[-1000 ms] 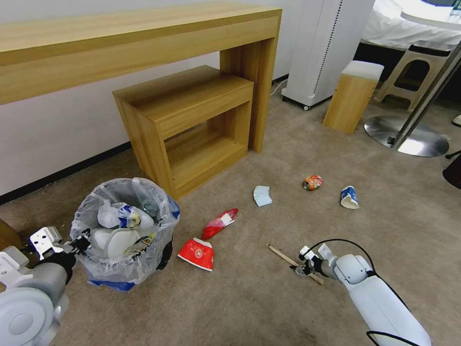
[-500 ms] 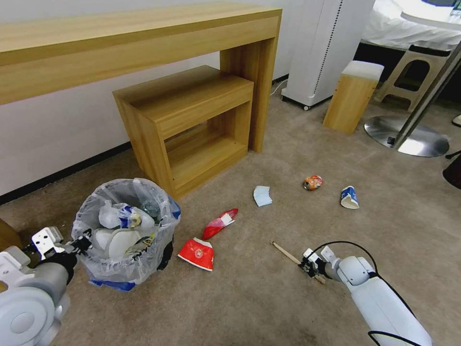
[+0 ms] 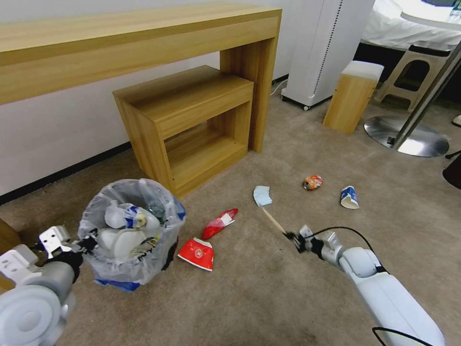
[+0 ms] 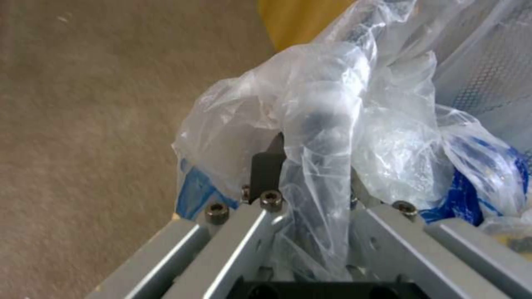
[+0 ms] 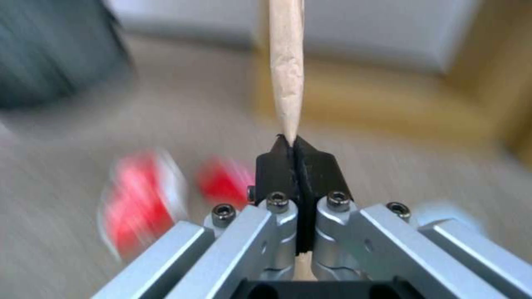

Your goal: Pick up the trash bin and place the garbage on the floor into it.

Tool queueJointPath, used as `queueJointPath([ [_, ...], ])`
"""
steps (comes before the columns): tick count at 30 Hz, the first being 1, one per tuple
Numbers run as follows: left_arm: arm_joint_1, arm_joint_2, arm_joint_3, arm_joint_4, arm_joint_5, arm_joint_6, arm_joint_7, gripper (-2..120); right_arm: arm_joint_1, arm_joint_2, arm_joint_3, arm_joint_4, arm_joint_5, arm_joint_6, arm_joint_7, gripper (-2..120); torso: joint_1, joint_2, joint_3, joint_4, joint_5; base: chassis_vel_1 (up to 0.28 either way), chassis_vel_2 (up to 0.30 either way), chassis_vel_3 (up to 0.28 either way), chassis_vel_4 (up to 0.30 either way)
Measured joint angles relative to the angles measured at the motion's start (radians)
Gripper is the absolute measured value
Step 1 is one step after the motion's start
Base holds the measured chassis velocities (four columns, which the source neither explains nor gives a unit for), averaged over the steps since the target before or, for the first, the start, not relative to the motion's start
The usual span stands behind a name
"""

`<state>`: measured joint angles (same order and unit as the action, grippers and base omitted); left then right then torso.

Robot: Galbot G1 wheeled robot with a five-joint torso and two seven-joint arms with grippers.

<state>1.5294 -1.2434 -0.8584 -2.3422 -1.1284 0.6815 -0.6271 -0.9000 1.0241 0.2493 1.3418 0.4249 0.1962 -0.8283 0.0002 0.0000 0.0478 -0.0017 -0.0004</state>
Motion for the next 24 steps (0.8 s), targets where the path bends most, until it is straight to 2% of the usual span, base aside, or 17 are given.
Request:
queueJointPath([
  [1,0.006,0.003,0.023,-0.005,0.005,0.000,-0.001,0,0.001,-0.009,-0.004,0.045,0.074,0.010,-0.052,0,0.000,0.000,0.000,-0.0002,0.0001,0.000,0.000,0.000,0.000],
  [2,0.006,0.003,0.023,-0.005,0.005,0.000,-0.001,0,0.001,-0.009,-0.004,0.045,0.074,0.010,-0.052,0,0.000,0.000,0.000,-0.0002,0.0001,0.000,0.000,0.000,0.000],
  [4,0.012,0.012,0.069,-0.009,0.018,0.001,-0.005,0,0.015,-0.005,-0.003,0.124,0.174,0.016,-0.138,0,0.000,0.000,0.000,-0.0005,0.0005,0.000,0.000,0.000,0.000],
  [6,0.013,0.014,0.081,-0.009,0.021,0.001,-0.006,0,0.023,-0.002,-0.003,0.144,0.198,0.018,-0.157,0,0.000,0.000,0.000,-0.0004,0.0003,0.000,0.000,0.000,0.000],
  [7,0.015,0.021,0.107,-0.005,0.032,0.002,-0.009,0,0.041,0.006,-0.004,0.184,0.253,0.018,-0.190,0,0.000,0.000,0.000,-0.0002,0.0004,0.000,0.000,0.000,0.000],
  [13,0.015,0.041,0.203,0.028,0.077,0.002,-0.010,0,0.116,0.024,-0.048,0.304,0.411,-0.004,-0.215,0,0.000,0.000,0.000,-0.0004,0.0003,0.000,0.000,0.000,0.000],
  [18,0.012,0.040,0.246,0.034,0.095,0.002,-0.010,0,0.171,0.057,-0.114,0.320,0.439,-0.024,-0.214,0,0.000,0.000,0.000,-0.0002,0.0002,0.000,0.000,0.000,0.000],
  [24,0.010,0.043,0.260,0.006,0.090,0.004,-0.013,0,0.196,0.126,-0.224,0.224,0.392,-0.014,-0.236,0,0.000,0.000,0.000,-0.0002,0.0005,0.000,0.000,0.000,0.000],
])
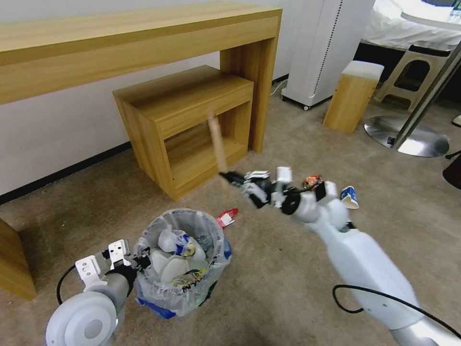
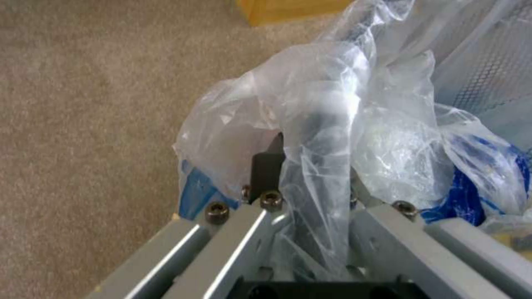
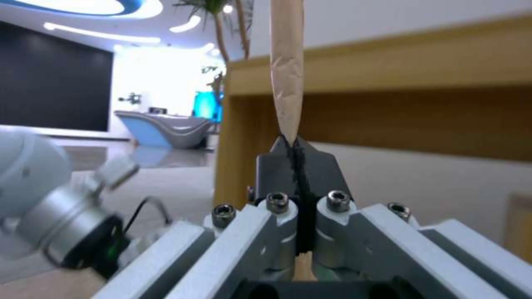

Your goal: Pick up the trash bin and place the garbage on the floor into it.

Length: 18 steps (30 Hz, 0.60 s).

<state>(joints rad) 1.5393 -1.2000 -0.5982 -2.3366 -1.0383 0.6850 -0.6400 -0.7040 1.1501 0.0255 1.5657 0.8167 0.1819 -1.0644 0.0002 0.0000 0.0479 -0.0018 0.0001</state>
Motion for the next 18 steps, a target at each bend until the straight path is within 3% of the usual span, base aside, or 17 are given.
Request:
queueJointPath([
  [5,0.001,0.005,-0.022,-0.013,-0.013,0.001,-0.002,0,0.001,0.020,-0.037,-0.061,-0.037,0.007,-0.038,0,0.000,0.000,0.000,0.0000,-0.0001,0.000,0.000,0.000,0.000],
  [18,0.001,0.005,-0.039,-0.022,-0.019,0.004,-0.002,0,-0.016,0.014,-0.051,-0.080,-0.113,0.000,-0.117,0,0.000,0.000,0.000,-0.0001,-0.0001,0.000,0.000,0.000,0.000],
])
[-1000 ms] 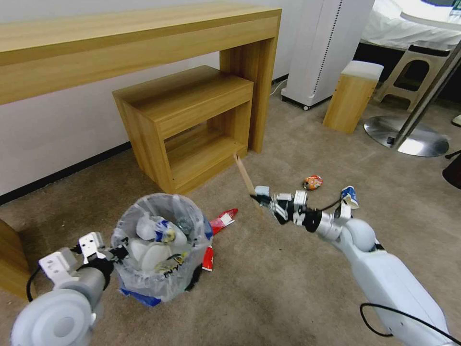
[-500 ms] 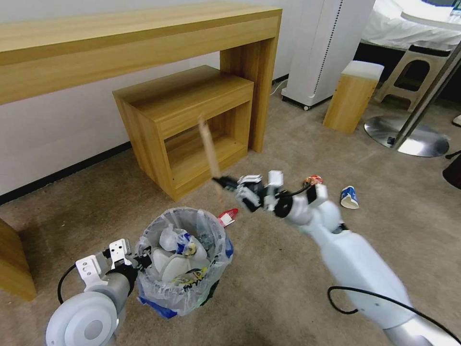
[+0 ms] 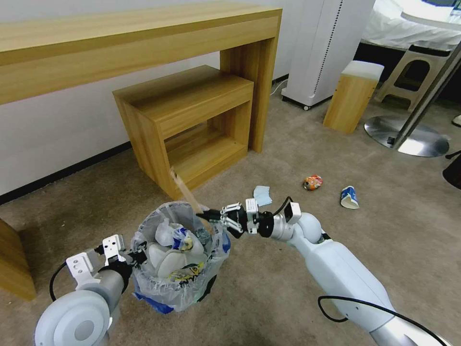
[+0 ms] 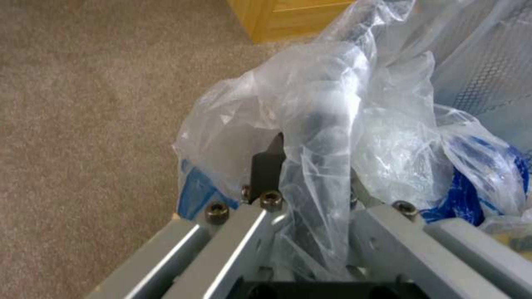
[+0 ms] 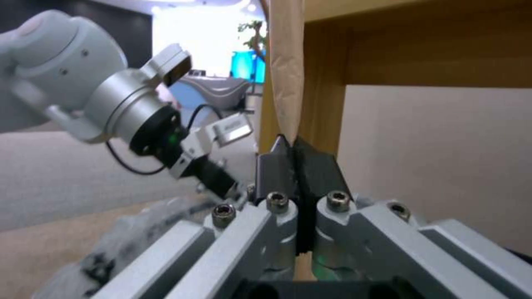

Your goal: Pick up the trash bin and place the garbage on the floor into it.

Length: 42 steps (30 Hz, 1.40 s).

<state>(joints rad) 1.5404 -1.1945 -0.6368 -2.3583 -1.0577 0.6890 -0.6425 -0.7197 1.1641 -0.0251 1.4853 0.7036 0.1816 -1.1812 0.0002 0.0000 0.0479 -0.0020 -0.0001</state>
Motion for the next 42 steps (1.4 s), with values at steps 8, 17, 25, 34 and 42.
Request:
queueJointPath([
  [8,-0.006,0.002,-0.015,0.005,-0.003,0.001,0.000,0,-0.011,-0.027,0.039,0.001,-0.006,-0.006,-0.038,30,0.000,0.000,0.000,0.0000,0.0000,0.000,0.000,0.000,0.000],
  [17,-0.017,0.016,-0.040,0.015,-0.017,0.002,0.000,0,-0.054,-0.082,0.119,0.028,-0.003,-0.007,-0.031,61,0.000,0.000,0.000,0.0000,0.0002,0.000,0.000,0.000,0.000],
  [25,-0.020,0.019,-0.086,0.019,-0.013,0.005,-0.008,0,-0.165,-0.141,0.202,0.146,0.026,-0.010,0.228,89,0.000,0.000,0.000,-0.0001,0.0002,0.000,0.000,0.000,0.000],
  [34,0.012,0.022,-0.161,0.022,0.067,-0.018,-0.008,0,-0.305,-0.179,0.275,0.271,-0.094,-0.152,0.744,100,0.000,0.000,0.000,-0.0001,-0.0001,0.000,0.000,0.000,0.000],
  [42,0.030,0.026,-0.259,0.010,0.040,-0.019,-0.013,0,-0.350,-0.141,0.265,0.262,-0.150,-0.197,0.894,100,0.000,0.000,0.000,0.0000,0.0001,0.000,0.000,0.000,0.000],
])
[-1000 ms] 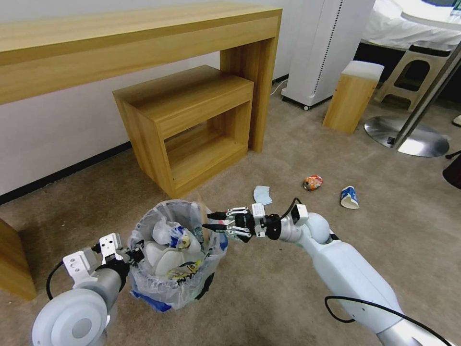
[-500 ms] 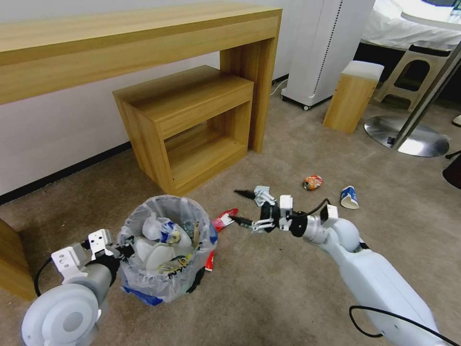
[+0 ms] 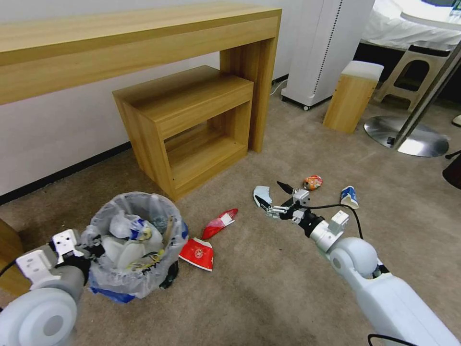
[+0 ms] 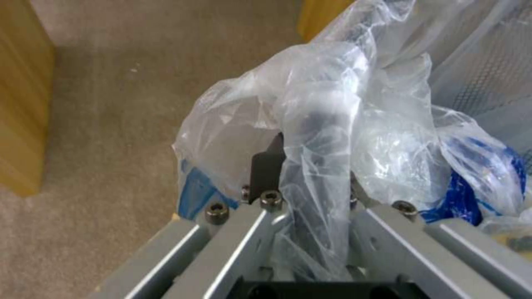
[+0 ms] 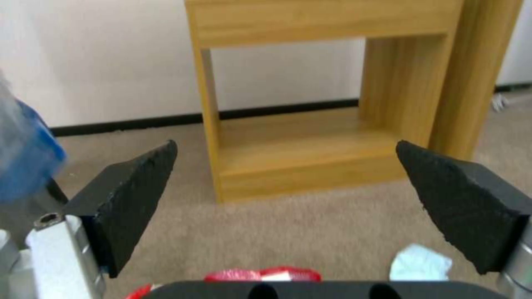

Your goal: Pick up the trash bin and place the garbage on the floor into it.

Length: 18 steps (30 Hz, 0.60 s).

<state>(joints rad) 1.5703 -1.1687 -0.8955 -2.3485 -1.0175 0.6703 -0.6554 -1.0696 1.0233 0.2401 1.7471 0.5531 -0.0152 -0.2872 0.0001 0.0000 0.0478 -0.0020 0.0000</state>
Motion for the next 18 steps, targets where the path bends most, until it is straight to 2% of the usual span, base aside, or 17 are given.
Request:
queueJointPath([
  [3,0.003,0.000,-0.026,-0.003,-0.023,0.000,0.000,0,-0.005,0.019,-0.006,-0.008,-0.019,-0.026,0.037,100,0.000,0.000,0.000,0.0001,-0.0001,0.000,0.000,0.000,0.000],
  [7,-0.001,-0.013,-0.073,0.006,-0.051,0.000,0.000,0,-0.015,0.058,-0.024,-0.015,-0.047,-0.114,0.193,100,0.000,0.000,0.000,0.0001,-0.0001,0.000,0.000,0.000,0.000],
  [10,-0.007,-0.023,-0.109,0.026,-0.078,-0.002,0.003,0,-0.028,0.091,-0.029,-0.022,-0.048,-0.130,0.248,100,0.000,0.000,0.000,0.0001,-0.0002,0.000,0.000,0.000,0.000],
  [12,-0.011,-0.027,-0.126,0.035,-0.087,-0.003,0.005,0,-0.036,0.102,-0.028,-0.023,-0.049,-0.120,0.250,100,0.000,0.000,0.000,0.0002,-0.0002,0.000,0.000,0.000,0.000],
  [15,-0.021,-0.036,-0.159,0.066,-0.092,-0.015,0.006,0,-0.064,0.119,-0.024,-0.024,-0.028,-0.006,0.250,100,0.000,0.000,0.000,0.0000,-0.0003,0.000,0.000,0.000,0.000],
  [18,-0.022,-0.036,-0.167,0.079,-0.092,-0.020,0.008,0,-0.078,0.124,-0.018,-0.021,-0.035,0.024,0.236,100,0.000,0.000,0.000,0.0000,-0.0001,0.000,0.000,0.000,0.000],
])
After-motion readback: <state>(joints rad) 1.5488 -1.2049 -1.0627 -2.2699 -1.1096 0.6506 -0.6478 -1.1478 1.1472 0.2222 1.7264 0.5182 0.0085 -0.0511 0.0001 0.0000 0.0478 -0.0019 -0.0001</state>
